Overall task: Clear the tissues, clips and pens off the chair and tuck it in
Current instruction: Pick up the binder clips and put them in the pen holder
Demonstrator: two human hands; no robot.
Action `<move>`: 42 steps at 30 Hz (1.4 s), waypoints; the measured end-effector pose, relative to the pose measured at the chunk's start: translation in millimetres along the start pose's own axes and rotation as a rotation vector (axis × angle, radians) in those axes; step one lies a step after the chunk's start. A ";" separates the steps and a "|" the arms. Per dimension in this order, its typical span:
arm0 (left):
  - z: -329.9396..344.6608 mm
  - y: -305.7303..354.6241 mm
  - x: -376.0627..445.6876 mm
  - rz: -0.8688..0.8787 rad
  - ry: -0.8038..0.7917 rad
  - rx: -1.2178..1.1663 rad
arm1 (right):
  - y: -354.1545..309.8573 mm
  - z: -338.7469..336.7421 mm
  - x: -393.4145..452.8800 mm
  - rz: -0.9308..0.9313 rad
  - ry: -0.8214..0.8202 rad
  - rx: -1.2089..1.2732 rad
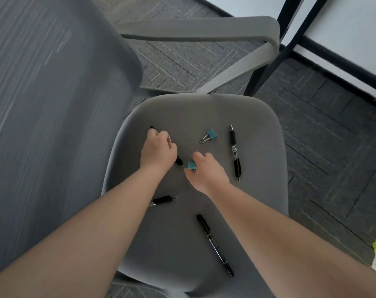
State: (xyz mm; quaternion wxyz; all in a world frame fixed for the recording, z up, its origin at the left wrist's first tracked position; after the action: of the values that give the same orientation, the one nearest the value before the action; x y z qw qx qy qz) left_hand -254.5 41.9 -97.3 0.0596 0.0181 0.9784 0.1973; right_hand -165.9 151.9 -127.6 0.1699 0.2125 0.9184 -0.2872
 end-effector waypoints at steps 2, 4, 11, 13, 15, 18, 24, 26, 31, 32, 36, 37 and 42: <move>7.1 18.7 7.8 0.040 -0.020 -0.007 | 3.1 1.7 -1.0 0.020 -0.031 0.025; 15.1 35.8 12.7 0.091 -0.064 -0.025 | 7.3 1.0 -1.3 0.041 -0.041 0.037; 50.6 78.8 15.7 0.268 -0.331 -0.040 | 18.0 -5.3 1.0 -0.025 -0.038 0.003; 58.7 85.6 13.7 0.318 -0.375 0.001 | 20.1 -8.5 1.2 -0.031 -0.031 0.018; 65.4 89.5 13.1 0.342 -0.409 0.039 | 23.9 -11.9 0.9 -0.040 -0.027 0.015; 73.2 91.7 12.9 0.382 -0.427 0.125 | 32.9 -19.0 -1.7 -0.034 -0.001 0.029; 79.0 90.9 3.8 0.496 -0.358 0.239 | 46.0 -44.6 -5.3 -0.035 0.106 0.068; 79.6 88.1 -1.3 0.489 -0.352 0.280 | 50.5 -55.8 -6.2 -0.026 0.140 0.083; 57.6 93.6 -10.4 0.427 -0.359 0.276 | 63.1 -89.8 -13.3 0.047 0.202 0.127; 49.9 97.2 -11.4 0.432 -0.364 0.281 | 64.5 -98.6 -16.2 0.054 0.209 0.125; 13.5 122.4 -15.2 0.502 -0.419 0.318 | 65.1 -146.8 -32.9 0.047 0.198 0.078; 3.8 132.6 -16.2 0.521 -0.430 0.323 | 65.8 -162.7 -37.4 0.047 0.200 0.064; -48.6 212.6 -25.3 0.634 -0.393 0.276 | 76.6 -259.7 -58.5 0.057 0.286 0.038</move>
State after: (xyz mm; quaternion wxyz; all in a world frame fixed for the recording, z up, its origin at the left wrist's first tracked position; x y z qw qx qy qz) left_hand -232.9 217.7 32.5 0.1788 0.3645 0.9116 0.0653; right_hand -128.0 347.6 64.8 0.0413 0.2806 0.9213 -0.2661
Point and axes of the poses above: each hand's wrist, its own x-axis towards the middle knuckle, its own z-axis out of the palm, y = z × x, the point moved 6 cm from there along x, towards the middle knuckle, and after that the axes turned 10 degrees about y, right-handed, at the moved point
